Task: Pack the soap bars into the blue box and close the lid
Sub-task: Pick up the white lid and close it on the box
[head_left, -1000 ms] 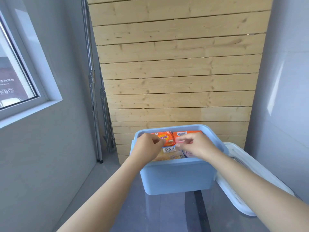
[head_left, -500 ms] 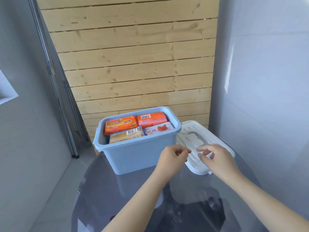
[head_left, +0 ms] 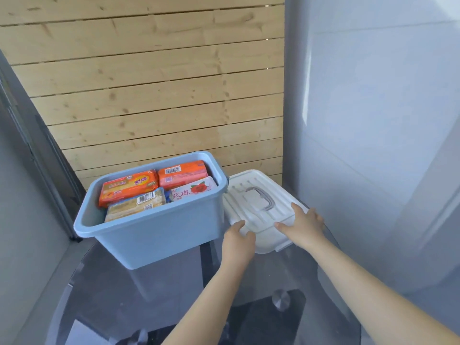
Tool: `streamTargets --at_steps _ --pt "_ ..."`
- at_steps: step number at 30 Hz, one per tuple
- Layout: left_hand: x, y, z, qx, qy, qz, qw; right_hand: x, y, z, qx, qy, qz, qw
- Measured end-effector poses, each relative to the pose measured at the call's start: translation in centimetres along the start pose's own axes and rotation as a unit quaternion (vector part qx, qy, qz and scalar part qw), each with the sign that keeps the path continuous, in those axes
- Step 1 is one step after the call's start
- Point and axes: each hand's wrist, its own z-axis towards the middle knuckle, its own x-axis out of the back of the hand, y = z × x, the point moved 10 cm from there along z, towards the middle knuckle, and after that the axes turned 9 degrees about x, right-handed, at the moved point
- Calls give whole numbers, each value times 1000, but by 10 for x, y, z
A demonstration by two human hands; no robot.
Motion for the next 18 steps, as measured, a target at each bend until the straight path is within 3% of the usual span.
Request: streamTargets --at_steps 3,11,18 --pt "-1 -6 1 20 9 -48 999 3 8 1 -13 7 13 1000" --pt "-4 -2 -8 1 32 -145 989 46 28 -29 -38 116 111 986" --pt "-4 64 -47 -161 -1 -176 971 103 36 -79 -10 244 179 953"
